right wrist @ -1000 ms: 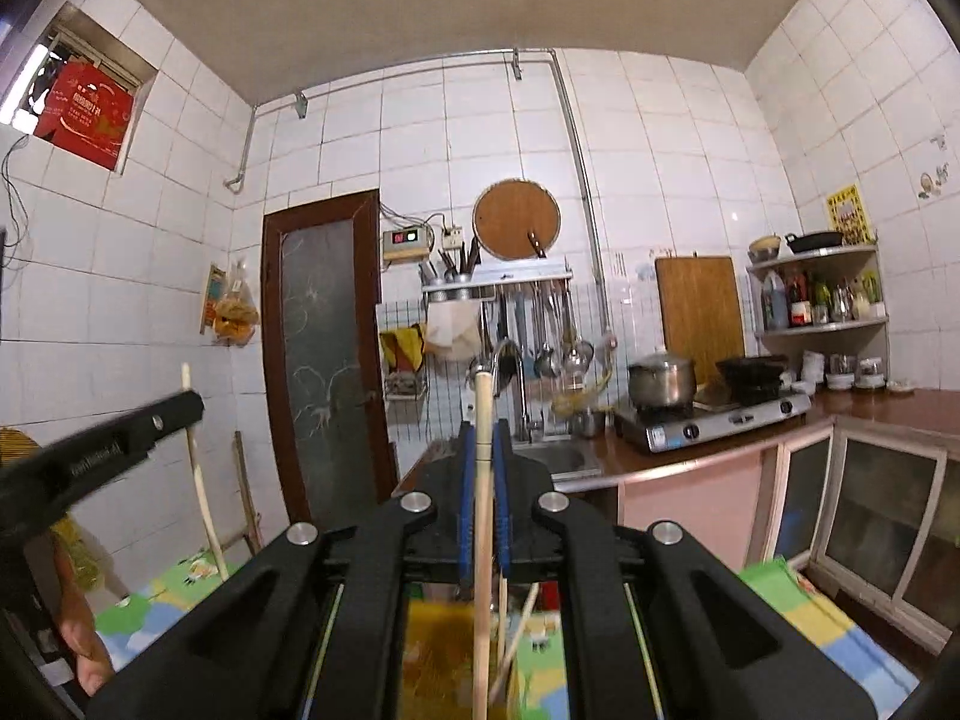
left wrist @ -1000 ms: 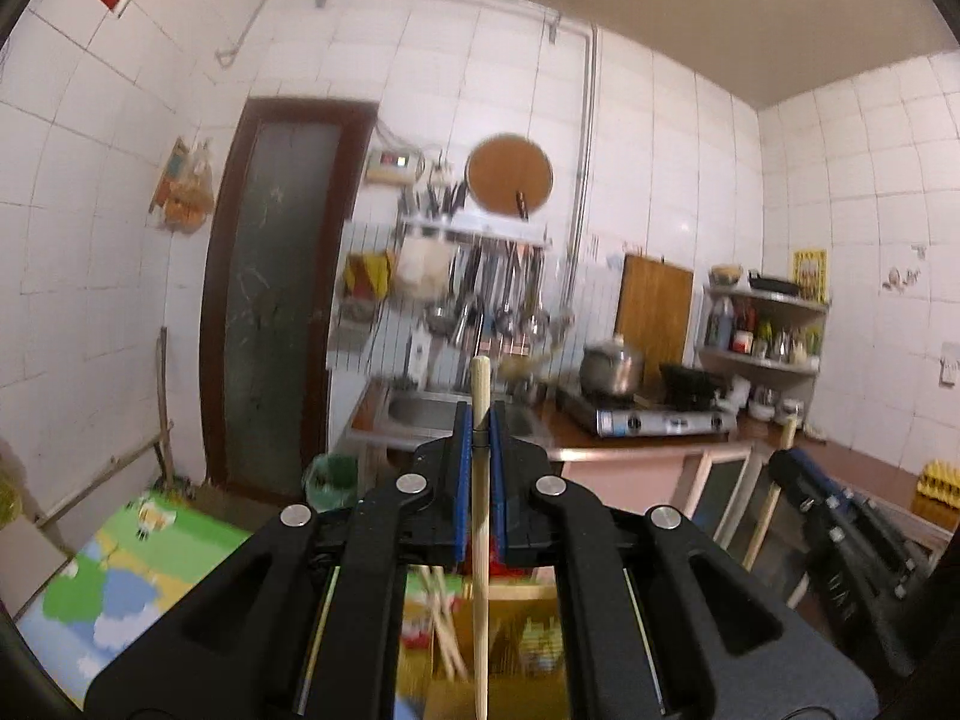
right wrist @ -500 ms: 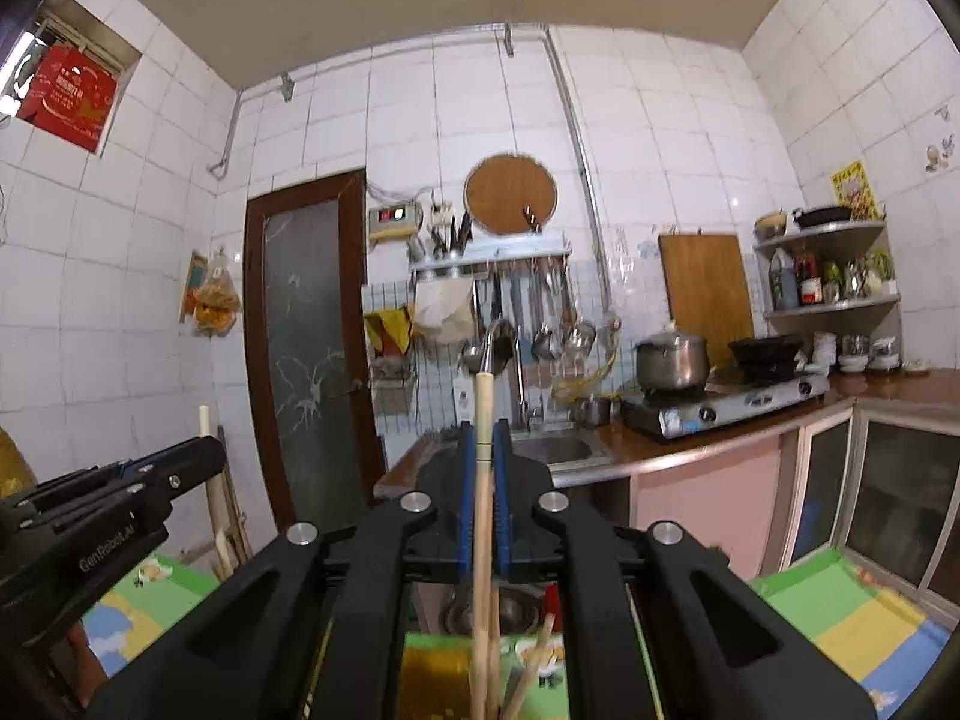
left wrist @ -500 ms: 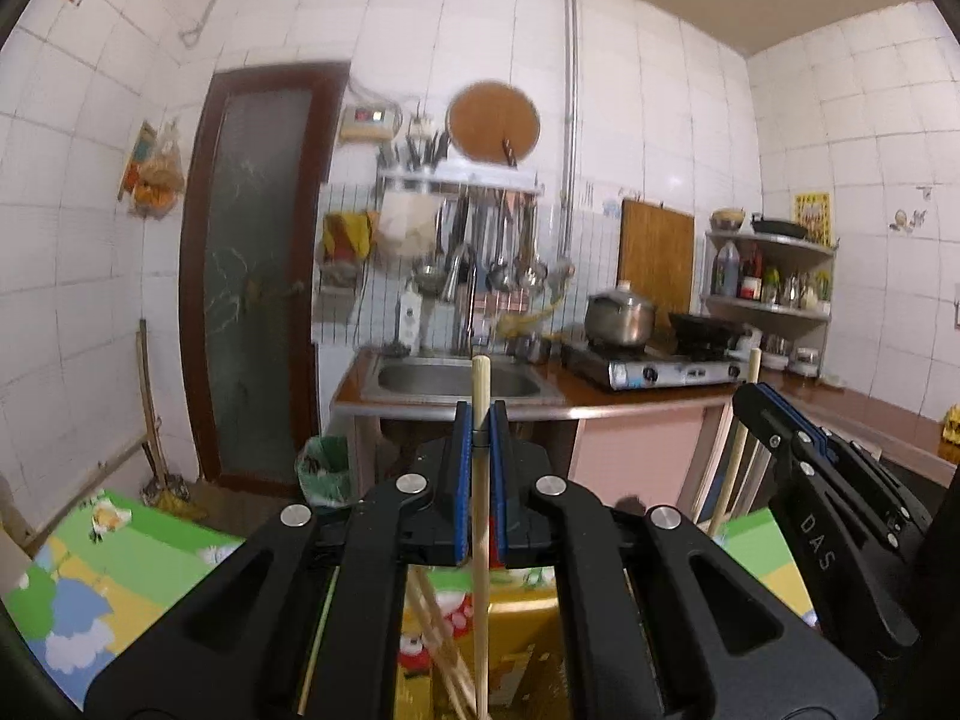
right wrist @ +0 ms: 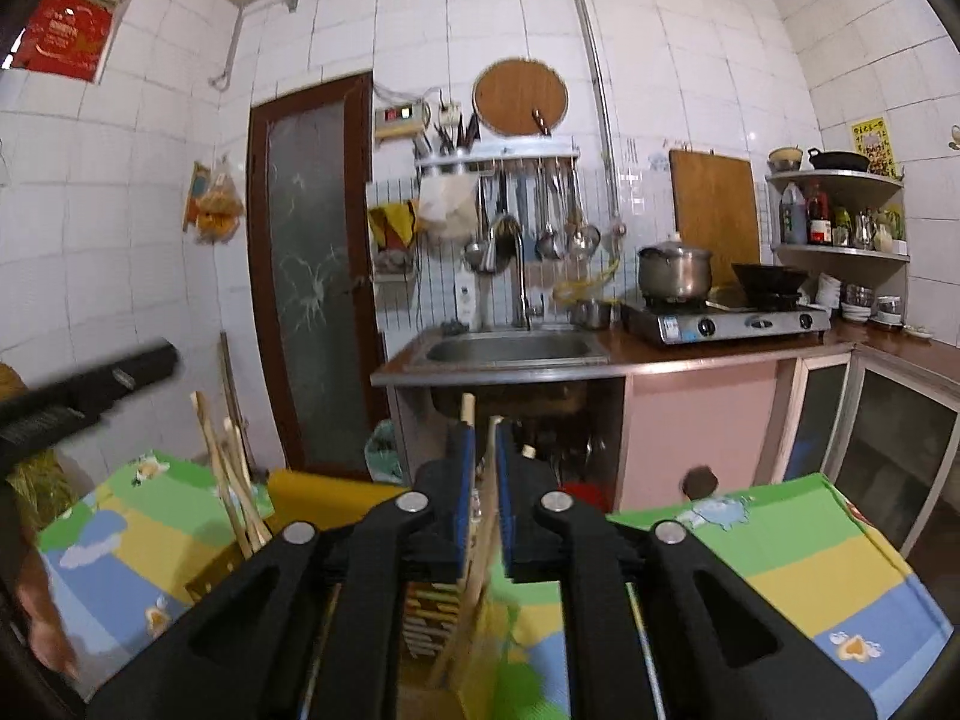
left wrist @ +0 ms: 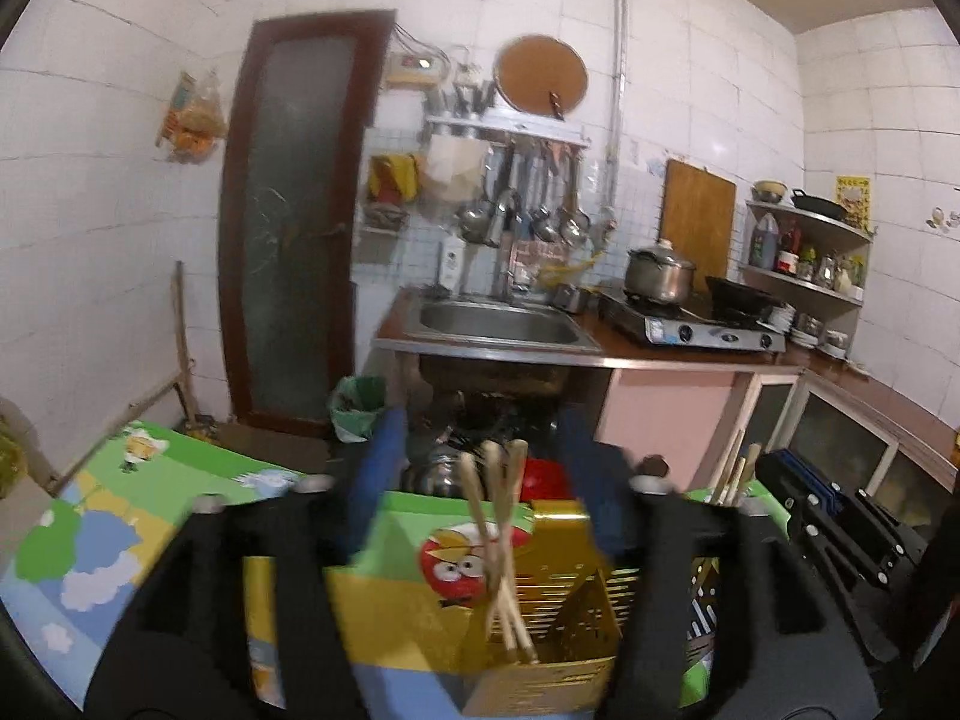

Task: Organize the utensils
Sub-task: 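Open both grippers to drop the chopsticks into the caddy, then move both open grippers back down to the frog fork and metal utensil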

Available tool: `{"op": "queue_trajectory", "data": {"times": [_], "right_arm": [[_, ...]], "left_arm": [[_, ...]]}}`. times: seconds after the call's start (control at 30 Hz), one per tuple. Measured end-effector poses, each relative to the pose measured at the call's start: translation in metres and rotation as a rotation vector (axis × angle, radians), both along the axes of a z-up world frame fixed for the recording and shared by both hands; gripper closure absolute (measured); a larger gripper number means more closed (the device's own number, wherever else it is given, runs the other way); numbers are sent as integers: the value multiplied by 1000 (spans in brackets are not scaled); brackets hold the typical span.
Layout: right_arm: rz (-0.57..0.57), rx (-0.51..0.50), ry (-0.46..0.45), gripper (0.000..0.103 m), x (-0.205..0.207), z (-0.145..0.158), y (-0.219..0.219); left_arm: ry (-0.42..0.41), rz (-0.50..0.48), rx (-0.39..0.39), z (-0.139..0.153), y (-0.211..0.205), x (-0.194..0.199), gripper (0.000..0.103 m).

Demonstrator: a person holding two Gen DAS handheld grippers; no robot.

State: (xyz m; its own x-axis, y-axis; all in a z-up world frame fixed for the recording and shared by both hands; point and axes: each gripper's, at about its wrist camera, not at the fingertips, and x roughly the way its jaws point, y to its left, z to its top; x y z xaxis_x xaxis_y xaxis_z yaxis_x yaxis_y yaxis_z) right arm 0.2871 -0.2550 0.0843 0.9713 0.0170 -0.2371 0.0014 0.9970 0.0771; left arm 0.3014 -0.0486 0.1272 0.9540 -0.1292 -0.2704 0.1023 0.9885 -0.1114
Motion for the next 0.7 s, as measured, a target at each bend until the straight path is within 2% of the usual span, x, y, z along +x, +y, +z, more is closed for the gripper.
{"op": "queue_trajectory", "data": {"times": [0.03,0.07,0.2,0.3,0.47,0.7], "right_arm": [[-4,-1,7,32,-1,2,-2],[-12,2,2,24,-4,5,-5],[-31,-13,-6,24,-21,20,-10],[-35,-36,5,23,-36,30,-12],[-38,-58,54,17,-62,33,-12],[-17,-44,121,15,-93,8,-4]], "left_arm": [[-5,4,2,4,3,-5,31],[-9,9,4,9,7,-11,25],[-10,42,12,25,27,-31,11],[-17,75,-2,30,42,-48,6],[15,103,12,26,59,-71,5],[80,103,48,-7,69,-96,5]]}}
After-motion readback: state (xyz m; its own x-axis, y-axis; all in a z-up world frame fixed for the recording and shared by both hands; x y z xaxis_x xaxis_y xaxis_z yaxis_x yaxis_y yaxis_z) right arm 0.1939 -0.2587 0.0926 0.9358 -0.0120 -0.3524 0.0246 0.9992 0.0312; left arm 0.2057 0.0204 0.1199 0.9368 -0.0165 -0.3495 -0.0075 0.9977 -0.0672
